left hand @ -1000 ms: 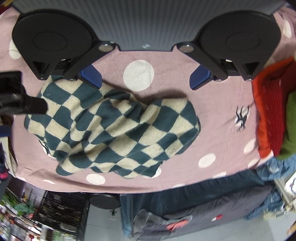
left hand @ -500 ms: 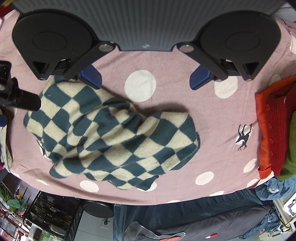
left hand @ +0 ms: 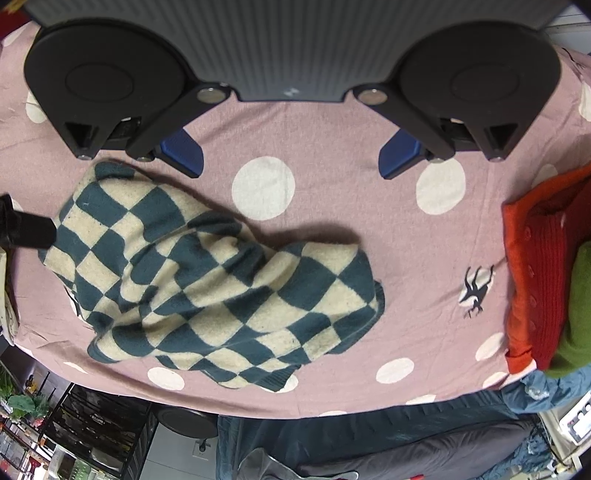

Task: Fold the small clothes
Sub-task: 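Move both tools toward the crumpled checkered sweater on the bed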

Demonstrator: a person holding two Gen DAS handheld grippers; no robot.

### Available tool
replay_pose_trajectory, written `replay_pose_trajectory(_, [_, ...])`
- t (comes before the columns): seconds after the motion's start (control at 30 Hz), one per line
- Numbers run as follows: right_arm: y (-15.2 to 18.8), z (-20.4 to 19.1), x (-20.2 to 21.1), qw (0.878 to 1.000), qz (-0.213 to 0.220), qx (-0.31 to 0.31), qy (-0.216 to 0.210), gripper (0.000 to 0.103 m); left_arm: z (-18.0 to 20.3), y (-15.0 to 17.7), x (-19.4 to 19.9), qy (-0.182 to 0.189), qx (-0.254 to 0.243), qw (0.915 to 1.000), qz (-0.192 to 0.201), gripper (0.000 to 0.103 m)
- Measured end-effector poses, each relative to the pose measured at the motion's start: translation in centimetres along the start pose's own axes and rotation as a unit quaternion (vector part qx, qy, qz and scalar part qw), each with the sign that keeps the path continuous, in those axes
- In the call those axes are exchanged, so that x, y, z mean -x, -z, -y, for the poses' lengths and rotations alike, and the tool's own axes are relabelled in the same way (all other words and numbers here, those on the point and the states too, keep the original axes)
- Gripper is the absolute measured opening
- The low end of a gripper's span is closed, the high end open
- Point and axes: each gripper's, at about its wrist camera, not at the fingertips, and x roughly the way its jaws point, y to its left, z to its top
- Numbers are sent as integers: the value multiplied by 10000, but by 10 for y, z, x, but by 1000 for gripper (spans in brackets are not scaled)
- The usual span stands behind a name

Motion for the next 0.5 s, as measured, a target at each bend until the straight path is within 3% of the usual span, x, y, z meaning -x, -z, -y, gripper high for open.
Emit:
replay_pose_trajectory(0.17, [-5,-12,1,9997,-107,-174,-107,103,-12,0,6,189,42,9998,24,103])
replay_pose_trajectory(0.33, [-7,-21,4,9992,-86,-381,63,103,-25,-5,9,242,-23,9997,81,103])
replay_pose_trajectory(0.5, [-5,-24,11,9980,-25,-576,264,103,-33,-10,8,550,-109,9984,100,103])
